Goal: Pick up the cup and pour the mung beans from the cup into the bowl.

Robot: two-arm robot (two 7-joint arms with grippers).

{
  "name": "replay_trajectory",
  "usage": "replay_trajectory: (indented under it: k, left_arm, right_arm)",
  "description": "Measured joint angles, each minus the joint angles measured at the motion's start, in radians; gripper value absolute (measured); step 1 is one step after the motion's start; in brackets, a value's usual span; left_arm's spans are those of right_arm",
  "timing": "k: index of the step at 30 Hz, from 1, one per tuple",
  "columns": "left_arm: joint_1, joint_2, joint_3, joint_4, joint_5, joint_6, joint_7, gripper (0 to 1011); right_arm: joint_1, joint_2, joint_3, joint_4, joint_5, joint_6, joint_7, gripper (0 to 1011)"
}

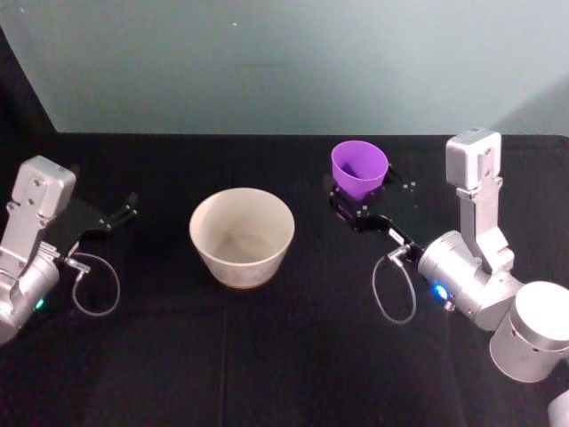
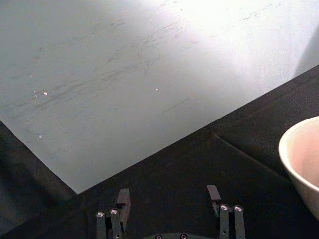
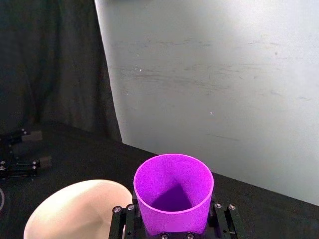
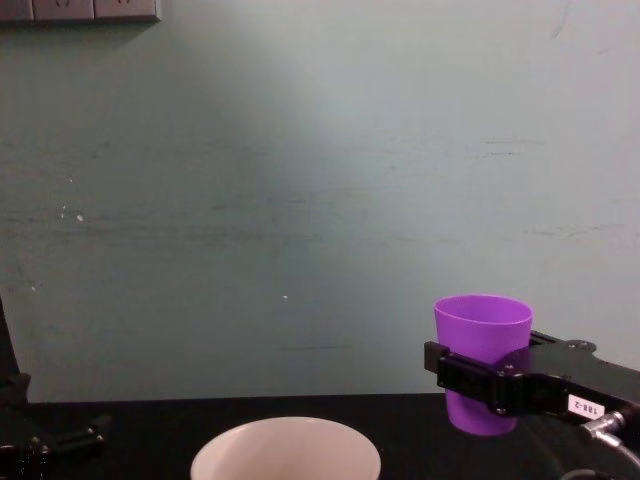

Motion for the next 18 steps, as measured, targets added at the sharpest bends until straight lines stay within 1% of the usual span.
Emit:
replay_trajectory:
  k: [18]
  left_arm:
    - [0.000, 0.000, 0.000, 0.000, 0.000, 0.000, 0.000, 1000]
  right_arm:
    - [0.000, 0.000, 0.000, 0.000, 0.000, -0.002, 0.000, 718]
